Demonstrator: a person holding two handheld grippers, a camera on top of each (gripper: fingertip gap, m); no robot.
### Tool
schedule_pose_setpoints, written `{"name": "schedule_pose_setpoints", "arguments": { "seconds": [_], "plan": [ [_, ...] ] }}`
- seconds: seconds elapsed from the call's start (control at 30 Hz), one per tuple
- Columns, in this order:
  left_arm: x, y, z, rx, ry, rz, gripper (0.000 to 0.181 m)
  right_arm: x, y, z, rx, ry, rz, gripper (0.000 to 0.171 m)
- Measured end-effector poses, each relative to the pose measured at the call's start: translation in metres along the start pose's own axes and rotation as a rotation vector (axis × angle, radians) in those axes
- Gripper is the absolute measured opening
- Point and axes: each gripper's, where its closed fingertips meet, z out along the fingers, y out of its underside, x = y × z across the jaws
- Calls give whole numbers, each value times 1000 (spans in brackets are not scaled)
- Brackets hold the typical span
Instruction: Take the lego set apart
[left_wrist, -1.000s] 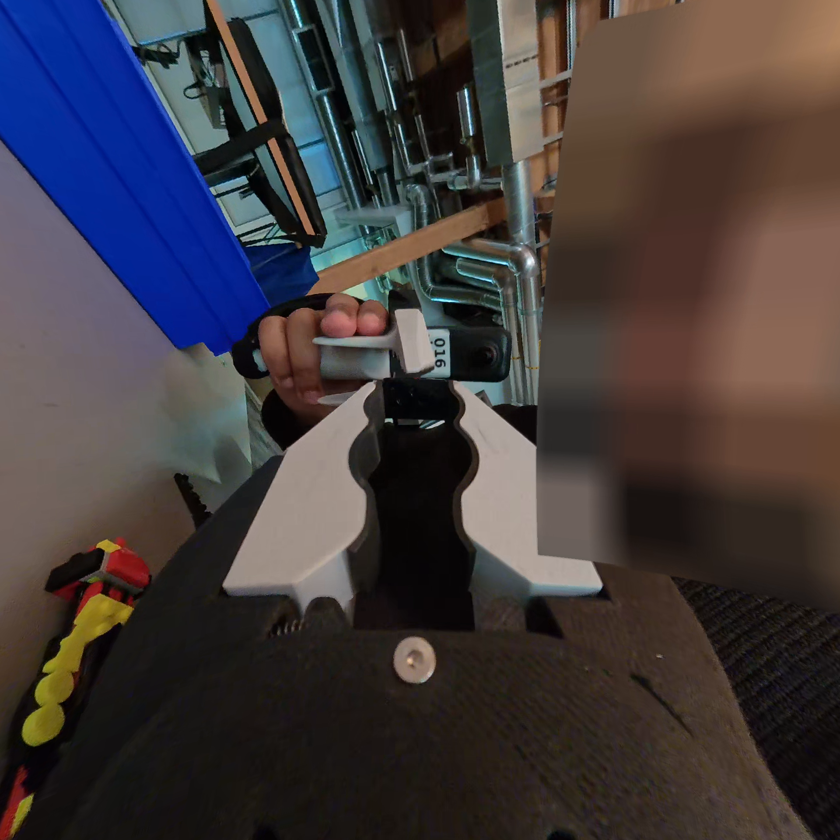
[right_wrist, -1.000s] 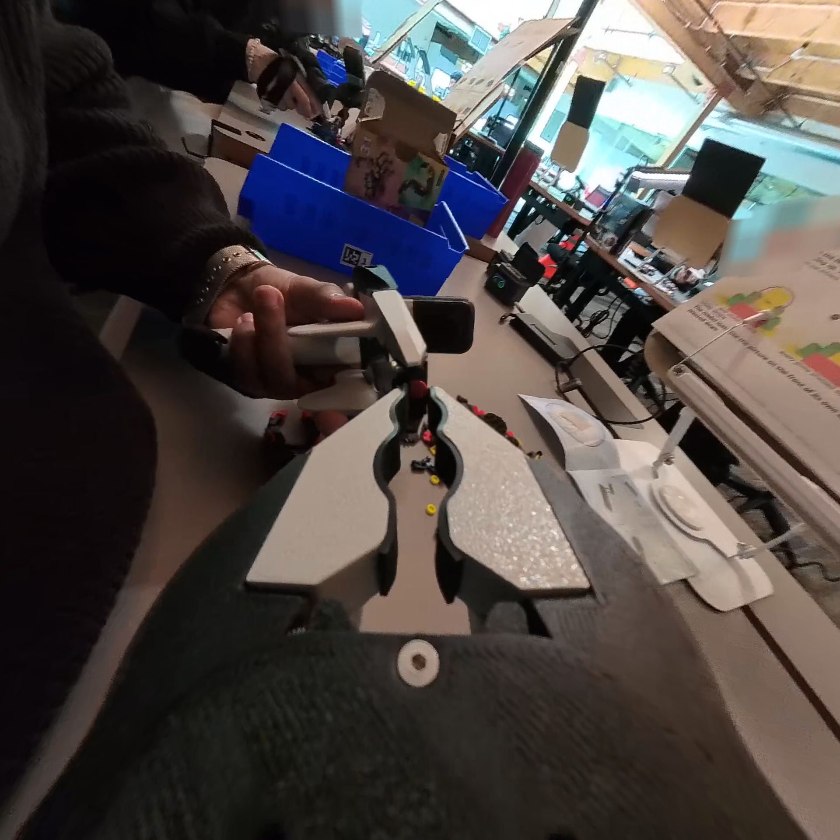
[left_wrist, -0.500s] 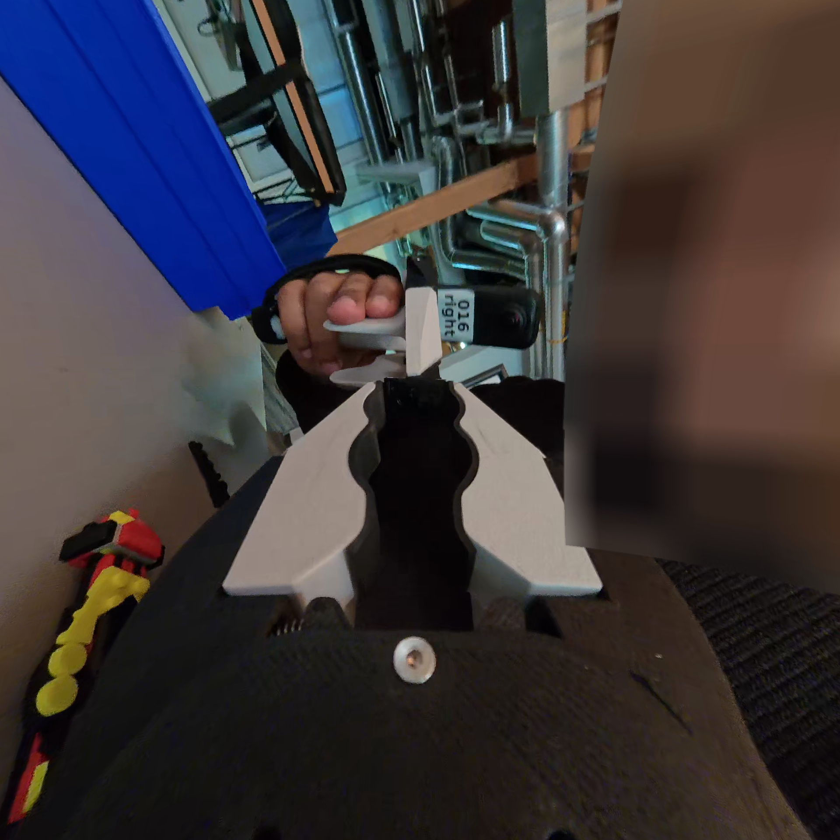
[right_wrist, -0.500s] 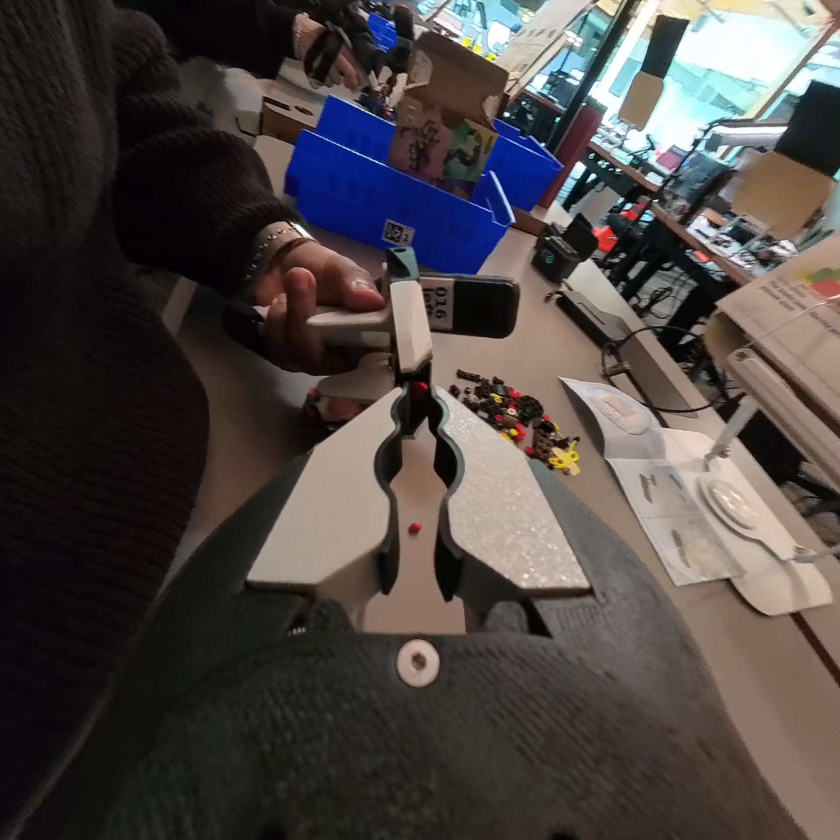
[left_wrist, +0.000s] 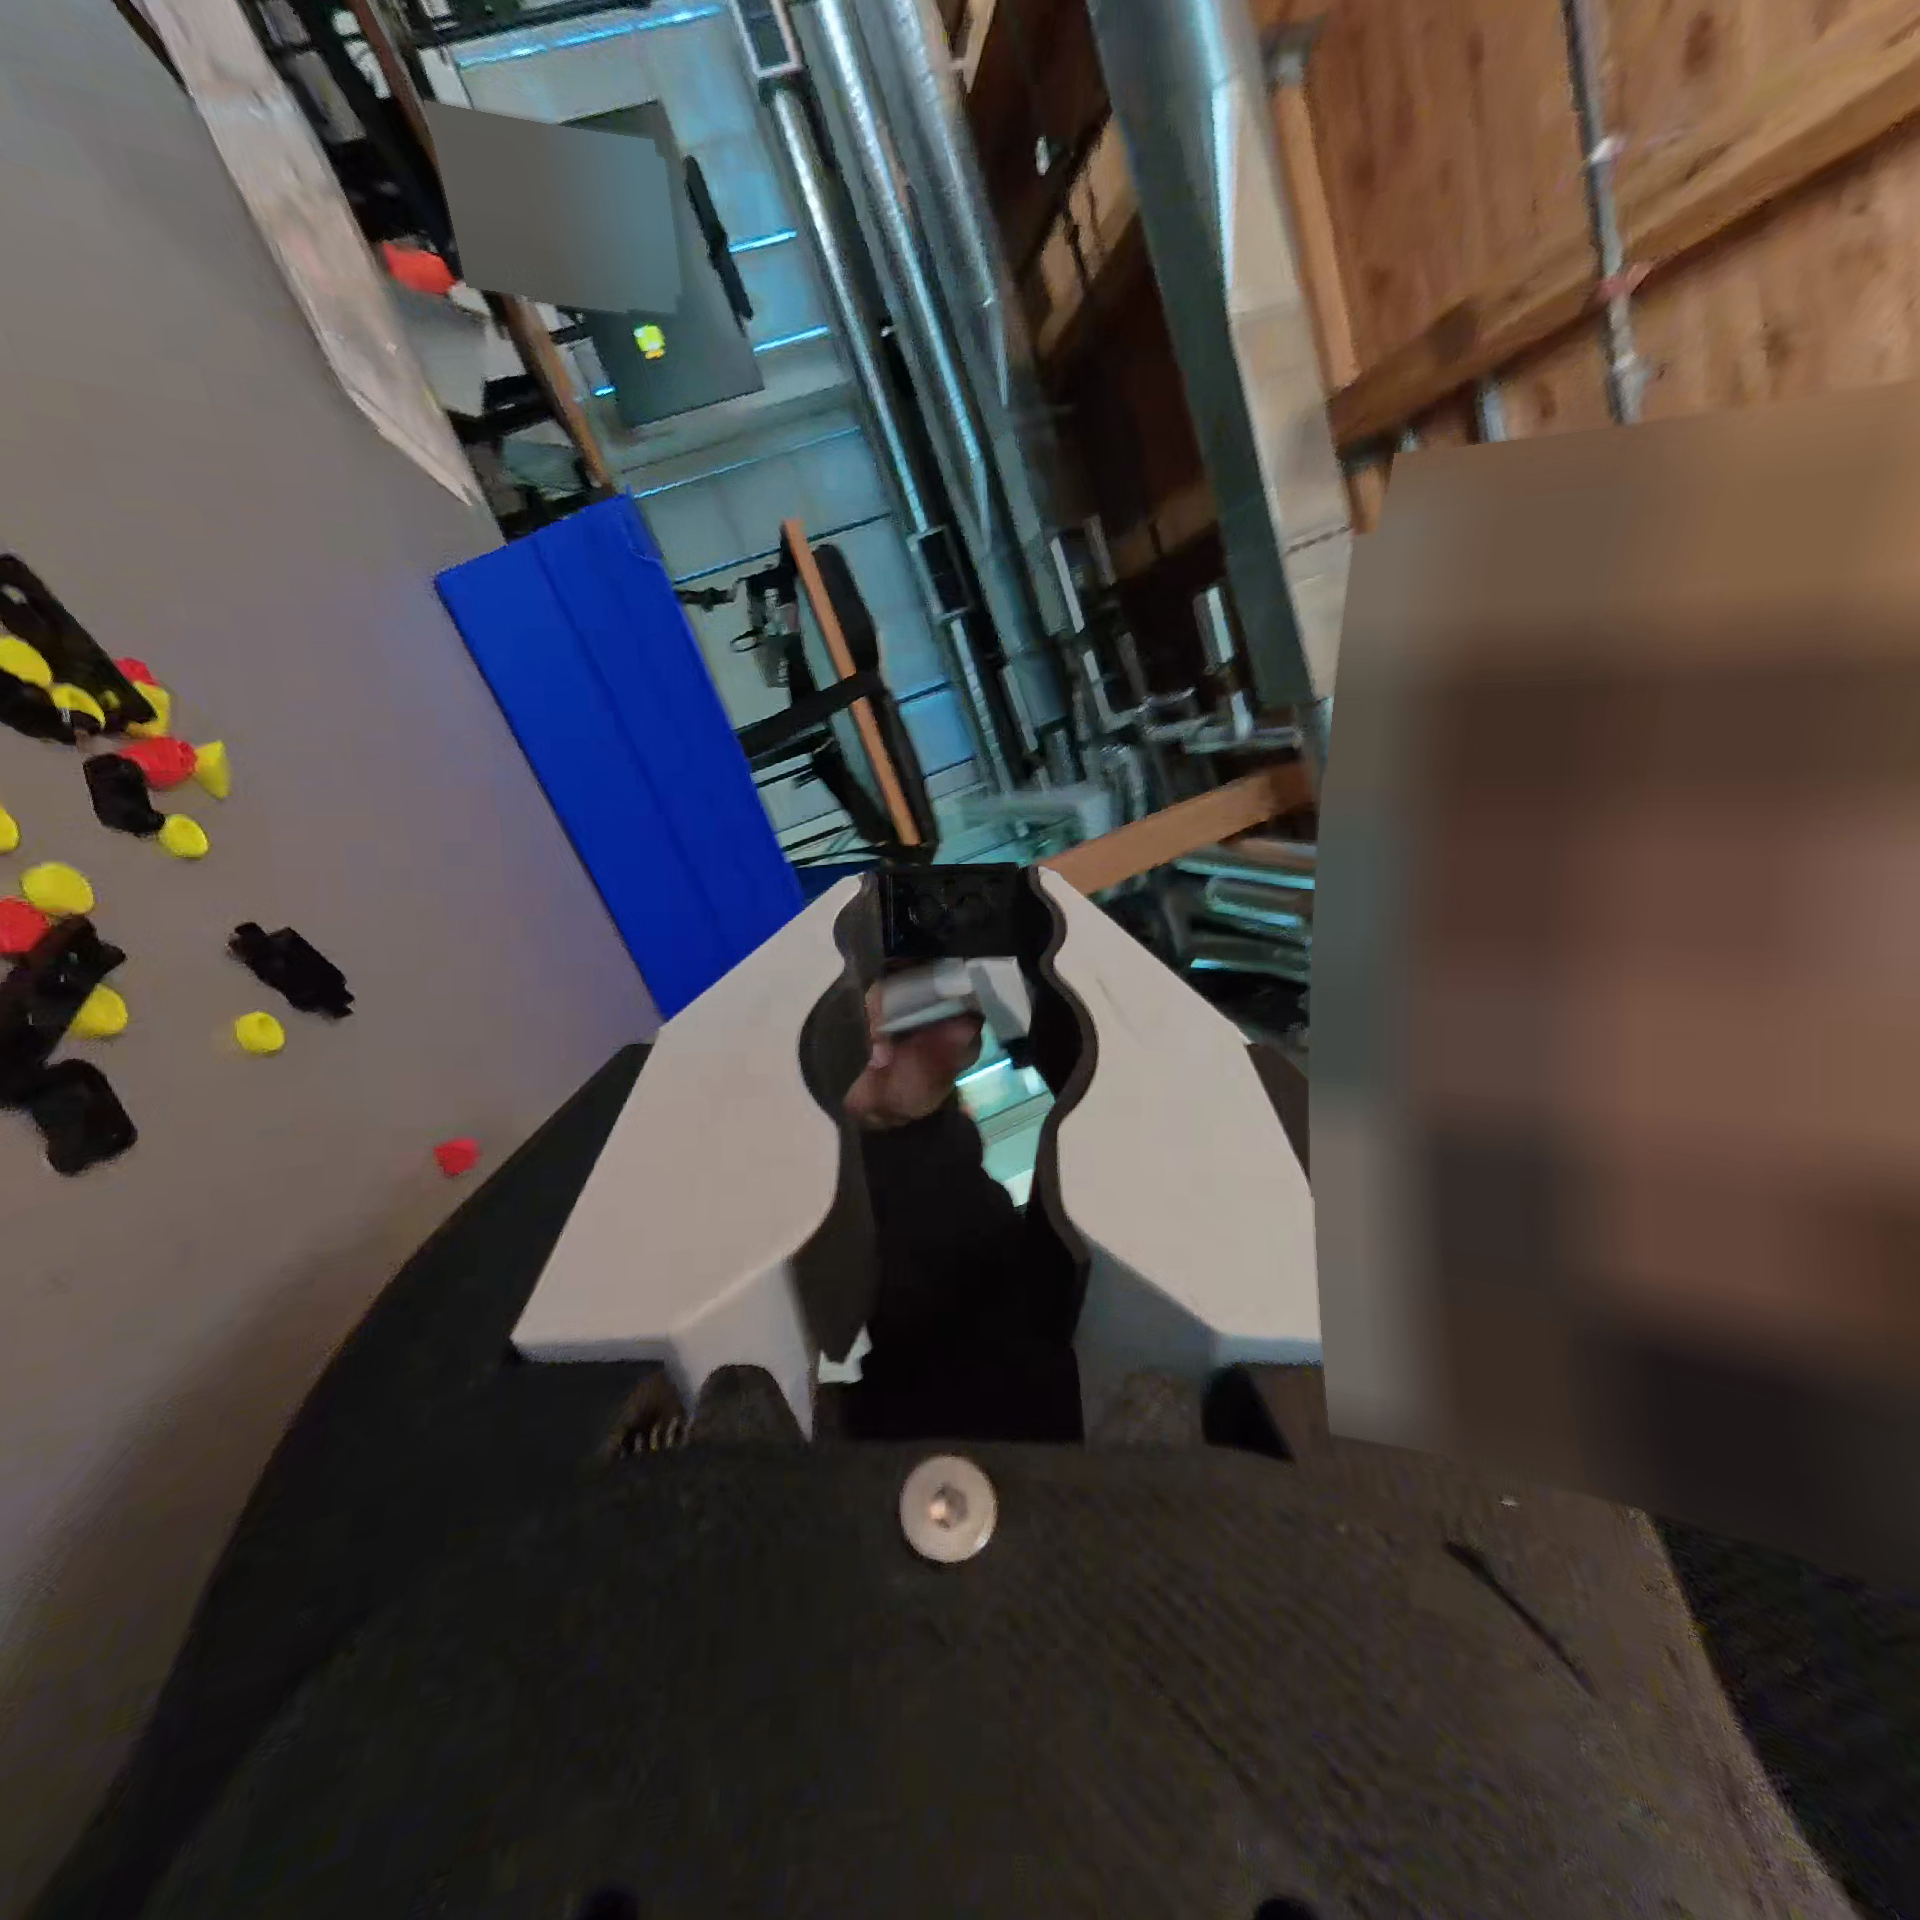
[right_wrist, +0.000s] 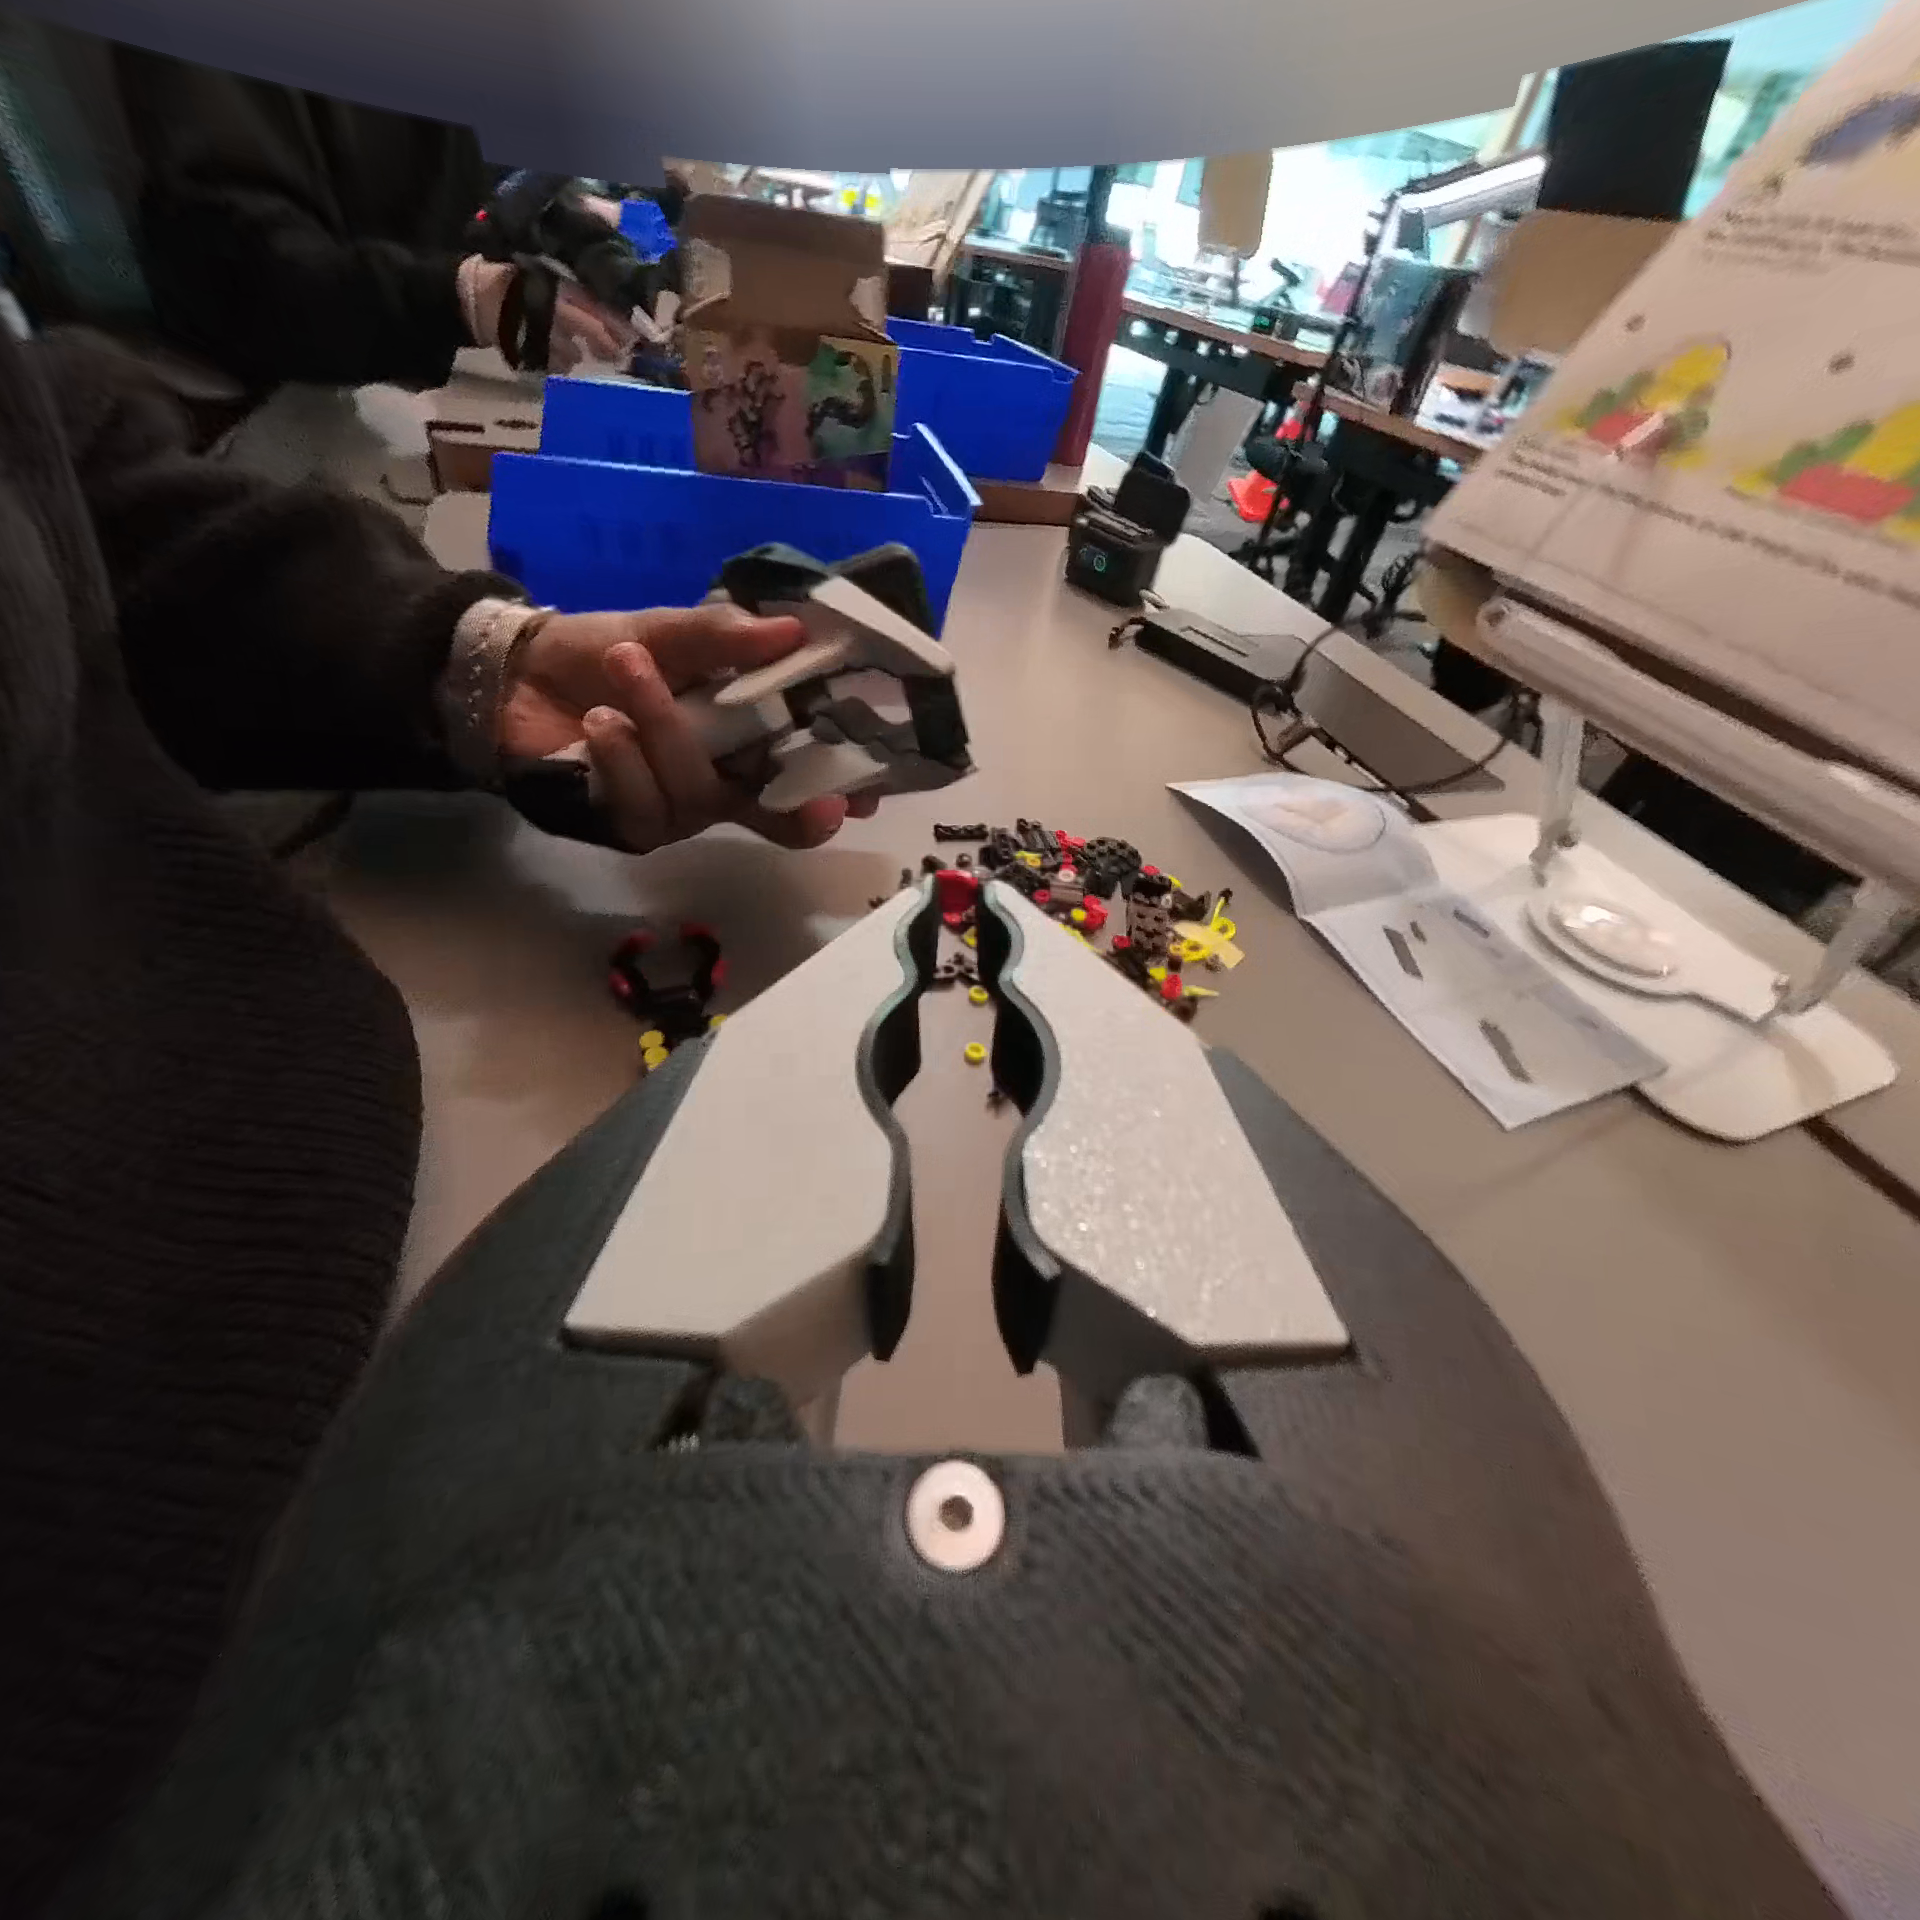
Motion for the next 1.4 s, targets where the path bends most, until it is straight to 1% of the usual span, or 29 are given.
{"name": "schedule_pose_setpoints", "arguments": {
  "seconds": [0.03,0.13,0.2,0.23,0.3,0.37,0.4,0.47,0.53,0.63,0.73,0.8,0.93,0.97,1.03,1.1,1.13,1.2,1.27,1.4],
  "plan": [
    [-1,4,3,-25,-24,42,24,5,6,3,-20,12,28,5],
    [-13,5,2,-59,-142,148,23,17,53,14,-222,61,115,6],
    [-30,0,-5,-63,-266,196,23,18,85,23,-344,79,188,6],
    [-40,-4,-9,-63,-336,229,23,14,98,29,-394,62,225,6],
    [-55,-6,-17,-102,-455,302,23,6,113,42,-447,25,261,7],
    [-66,-8,-24,-161,-558,403,24,1,121,55,-480,1,269,7],
    [-72,-6,-26,-207,-606,452,24,0,123,61,-493,-5,273,7],
    [-83,-2,-32,-284,-692,535,24,-1,125,70,-499,-4,284,16],
    [-90,3,-33,-336,-729,569,24,1,125,72,-490,16,293,25],
    [-100,13,-36,-421,-777,603,24,13,118,62,-457,67,286,31],
    [-112,13,-44,-489,-883,712,24,23,110,41,-420,110,328,33],
    [-116,5,-50,-508,-968,828,24,25,104,27,-393,127,369,34],
    [-115,-14,-54,-469,-1069,1004,24,14,87,9,-327,119,405,33],
    [-114,-19,-55,-451,-1091,1025,29,8,85,6,-316,113,403,32],
    [-110,-24,-50,-414,-1074,1046,45,-3,83,-1,-310,105,398,31],
    [-103,-24,-42,-380,-1031,1049,65,-12,84,-10,-310,109,403,29],
    [-100,-21,-37,-380,-1002,1051,69,-16,84,-14,-305,113,412,29],
    [-96,-10,-28,-402,-936,1069,70,-21,83,-24,-283,122,443,29],
    [-95,6,-18,-458,-885,1102,71,-23,81,-32,-252,128,483,29],
    [-107,30,-3,-580,-904,1175,78,-18,77,-40,-198,124,553,28]
  ]
}}
